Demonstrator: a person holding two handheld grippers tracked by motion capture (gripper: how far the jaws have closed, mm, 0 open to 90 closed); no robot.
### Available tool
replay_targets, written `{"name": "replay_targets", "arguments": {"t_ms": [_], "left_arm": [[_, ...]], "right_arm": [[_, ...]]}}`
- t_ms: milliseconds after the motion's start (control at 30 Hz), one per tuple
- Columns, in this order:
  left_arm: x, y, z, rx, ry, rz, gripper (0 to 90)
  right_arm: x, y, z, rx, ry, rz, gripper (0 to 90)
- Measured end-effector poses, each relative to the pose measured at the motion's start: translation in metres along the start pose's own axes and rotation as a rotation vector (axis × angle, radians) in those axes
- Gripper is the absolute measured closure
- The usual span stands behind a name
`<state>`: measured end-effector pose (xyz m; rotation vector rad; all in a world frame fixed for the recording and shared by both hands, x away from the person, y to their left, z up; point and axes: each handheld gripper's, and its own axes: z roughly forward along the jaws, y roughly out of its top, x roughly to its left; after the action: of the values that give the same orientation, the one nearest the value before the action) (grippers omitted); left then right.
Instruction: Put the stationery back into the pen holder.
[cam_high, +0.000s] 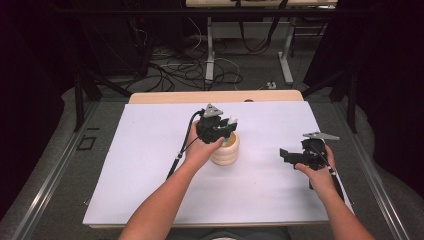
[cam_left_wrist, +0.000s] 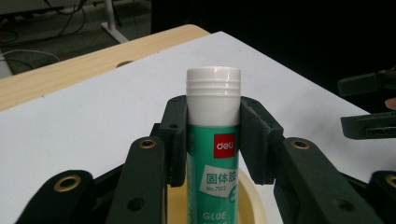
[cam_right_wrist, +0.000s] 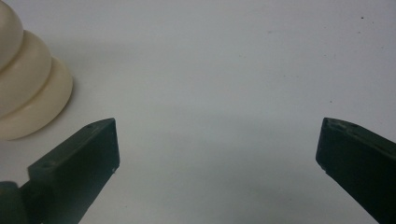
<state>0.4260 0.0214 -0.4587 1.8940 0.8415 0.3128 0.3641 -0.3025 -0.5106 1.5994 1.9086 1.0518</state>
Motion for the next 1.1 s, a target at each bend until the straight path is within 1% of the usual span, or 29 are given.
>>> {"name": "replay_targets", "arguments": {"t_ms": [33, 200, 233, 300, 400, 433, 467, 500, 667, 700, 733, 833, 867, 1033, 1100], "left_arm": [[0.000, -0.001, 0.001, 0.005, 0.000, -0.003, 65.3], [-0.001, -0.004, 0.005, 0.012, 0.002, -0.003, 65.3], [-0.001, -0.005, 0.005, 0.014, 0.002, -0.010, 65.3], [0.000, -0.006, 0.006, 0.024, 0.008, 0.000, 65.3], [0.002, -0.009, 0.007, 0.024, 0.012, -0.005, 65.3], [0.002, -0.010, 0.007, 0.036, 0.011, -0.011, 65.3], [0.003, -0.011, 0.008, 0.025, 0.014, -0.009, 65.3], [0.003, -0.013, 0.008, 0.031, 0.013, -0.014, 65.3], [0.003, -0.019, 0.008, 0.044, 0.023, -0.002, 65.3], [0.003, -0.020, 0.008, 0.042, 0.023, -0.008, 65.3], [0.003, -0.020, 0.007, 0.050, 0.019, -0.009, 65.2], [0.004, -0.022, 0.006, 0.049, 0.019, -0.006, 65.2], [0.003, -0.023, 0.006, 0.045, 0.026, -0.005, 65.2], [0.005, -0.027, 0.006, 0.054, 0.025, -0.006, 65.1], [0.004, -0.028, 0.005, 0.044, 0.028, -0.008, 65.1]], "right_arm": [[-0.001, 0.000, 0.000, -0.002, 0.000, -0.009, 0.0], [0.000, 0.000, 0.000, 0.000, 0.001, -0.001, 0.0], [0.000, 0.000, 0.000, 0.000, 0.001, 0.001, 0.0], [-0.001, 0.000, 0.000, -0.002, 0.002, -0.004, 0.0], [0.000, 0.000, 0.000, -0.002, 0.003, -0.002, 0.0], [0.000, 0.000, 0.000, -0.001, 0.003, 0.000, 0.0], [0.000, 0.000, 0.000, -0.001, 0.002, -0.001, 0.0], [0.000, 0.000, 0.000, 0.000, 0.002, -0.001, 0.0], [-0.001, 0.000, 0.000, -0.003, 0.003, -0.007, 0.0], [0.000, 0.000, 0.001, -0.005, 0.002, -0.008, 0.0], [0.000, 0.000, 0.001, -0.004, 0.001, -0.009, 0.0], [0.000, 0.000, 0.001, -0.002, 0.001, -0.005, 0.0], [0.001, 0.000, 0.001, -0.002, 0.002, -0.004, 0.0], [0.001, 0.000, 0.001, -0.001, 0.003, -0.001, 0.0], [0.001, 0.000, 0.001, -0.002, 0.003, -0.001, 0.0]]}}
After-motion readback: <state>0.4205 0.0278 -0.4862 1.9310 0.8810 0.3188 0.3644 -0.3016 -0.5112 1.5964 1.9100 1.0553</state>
